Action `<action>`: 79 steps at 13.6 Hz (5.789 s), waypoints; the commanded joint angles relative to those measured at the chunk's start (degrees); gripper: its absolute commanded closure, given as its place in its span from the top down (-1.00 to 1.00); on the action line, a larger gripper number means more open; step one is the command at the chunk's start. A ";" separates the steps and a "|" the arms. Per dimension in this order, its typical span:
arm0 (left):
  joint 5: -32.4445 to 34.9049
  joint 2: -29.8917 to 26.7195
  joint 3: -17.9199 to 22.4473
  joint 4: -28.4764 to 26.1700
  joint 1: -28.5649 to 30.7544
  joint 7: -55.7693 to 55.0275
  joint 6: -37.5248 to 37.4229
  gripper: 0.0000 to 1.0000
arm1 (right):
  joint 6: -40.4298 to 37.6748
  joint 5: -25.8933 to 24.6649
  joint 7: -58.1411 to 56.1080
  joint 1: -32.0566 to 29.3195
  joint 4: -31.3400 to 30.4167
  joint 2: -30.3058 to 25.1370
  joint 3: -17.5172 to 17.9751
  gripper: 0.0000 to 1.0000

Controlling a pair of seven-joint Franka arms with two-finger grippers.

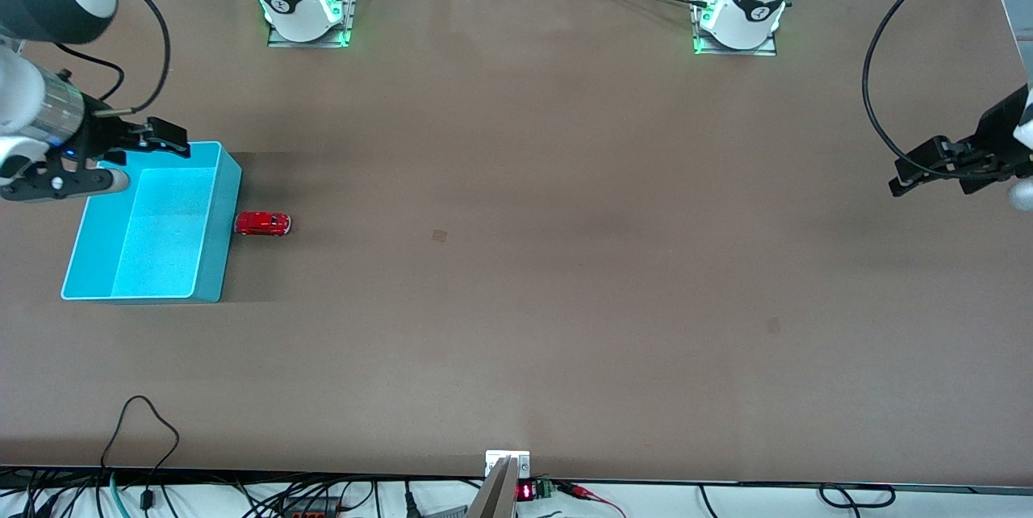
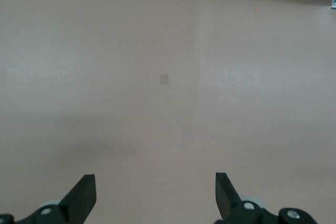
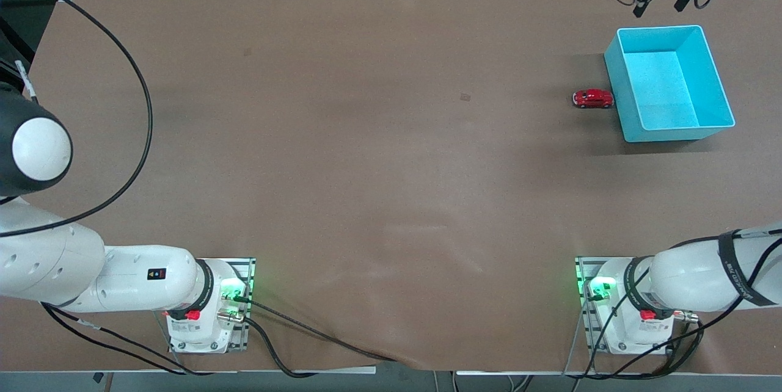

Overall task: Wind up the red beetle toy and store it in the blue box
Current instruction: 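Reach the right gripper toward the car while the left gripper retracts, then lower the right gripper and close it on the red car, then lift the car with the right gripper and carry it over the box, then lower the car into the blue box and open the right gripper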

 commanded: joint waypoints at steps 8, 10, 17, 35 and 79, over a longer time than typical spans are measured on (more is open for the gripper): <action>0.17 -4.16 0.56 -6.23 -0.28 2.14 -1.13 1.00 | 23.47 -4.31 -39.86 -5.81 -25.31 -1.36 6.54 1.00; -0.09 -3.89 1.09 -4.84 0.24 4.34 -1.49 1.00 | 29.90 -6.69 -46.98 -5.81 -27.62 0.64 6.80 1.00; -0.27 -3.36 0.47 -4.12 0.42 2.86 -1.75 1.00 | 48.64 -8.20 -68.63 -7.13 -30.44 9.79 6.81 1.00; -0.62 -3.45 0.47 -4.65 0.42 2.59 -2.11 1.00 | 58.06 -8.20 -72.07 -7.21 -32.81 15.07 6.89 0.40; -0.09 -3.36 -1.28 -4.65 0.68 2.68 -2.81 1.00 | 51.21 1.12 -7.12 -7.92 -27.98 14.47 -9.89 1.00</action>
